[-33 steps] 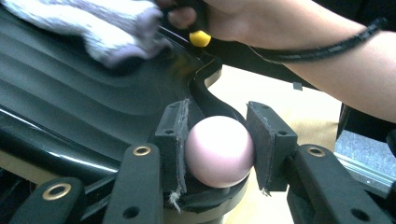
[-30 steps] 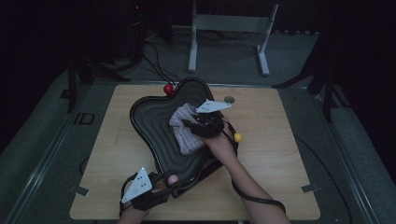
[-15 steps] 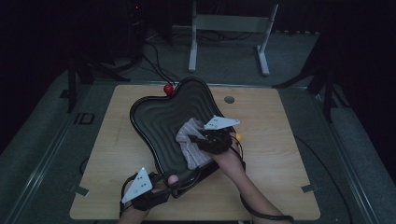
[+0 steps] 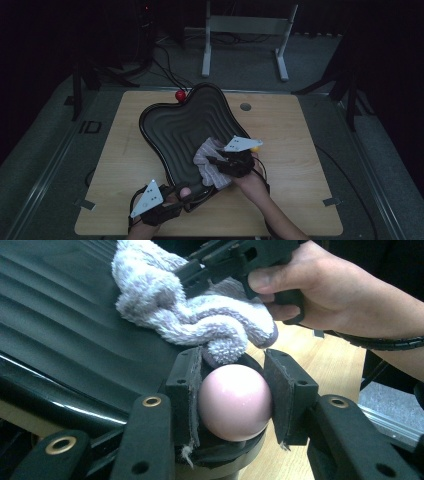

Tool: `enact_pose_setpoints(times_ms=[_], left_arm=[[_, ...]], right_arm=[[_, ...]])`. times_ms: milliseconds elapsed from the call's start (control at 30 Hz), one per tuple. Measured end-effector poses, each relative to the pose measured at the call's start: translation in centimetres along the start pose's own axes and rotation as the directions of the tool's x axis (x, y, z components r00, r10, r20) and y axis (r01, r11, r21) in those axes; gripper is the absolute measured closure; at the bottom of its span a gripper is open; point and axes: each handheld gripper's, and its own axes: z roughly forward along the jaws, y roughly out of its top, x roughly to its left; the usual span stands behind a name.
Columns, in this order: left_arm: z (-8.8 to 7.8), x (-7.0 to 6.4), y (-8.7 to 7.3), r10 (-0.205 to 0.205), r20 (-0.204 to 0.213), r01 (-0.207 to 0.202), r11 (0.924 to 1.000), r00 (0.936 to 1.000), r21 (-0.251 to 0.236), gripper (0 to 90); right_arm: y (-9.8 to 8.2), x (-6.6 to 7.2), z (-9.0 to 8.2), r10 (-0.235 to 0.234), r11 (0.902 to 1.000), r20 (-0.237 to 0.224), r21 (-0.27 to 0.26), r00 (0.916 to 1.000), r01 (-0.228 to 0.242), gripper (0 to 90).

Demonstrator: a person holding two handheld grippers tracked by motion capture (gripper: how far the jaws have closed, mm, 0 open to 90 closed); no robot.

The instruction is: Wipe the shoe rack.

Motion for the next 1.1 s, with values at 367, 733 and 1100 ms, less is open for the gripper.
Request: enact_pose_setpoints(times_ms=[367, 733, 1100], left_arm=[[0.0, 0.0, 0.0, -0.003, 0.0, 0.003, 1.0, 1.0, -0.003, 60.3], [0.0, 0.0, 0.0, -0.002, 0.003, 0.002, 1.0, 1.0, -0.004, 60.3], [0.0, 0.1, 0.0, 0.001, 0.003, -0.001, 1.0, 1.0, -0.003, 60.3]], right_arm=[[0.0, 0.6, 0.0, -0.01, 0.9999, 0.007, 0.013, 0.9999, 0.01, 69.9], [2.8, 0.0, -0.3, 0.011, 0.9981, -0.021, -0.06, 0.9997, -0.012, 69.9], [10.1, -0.2, 2.6, -0.028, 0.9933, -0.023, -0.113, 0.9993, 0.026, 69.9]])
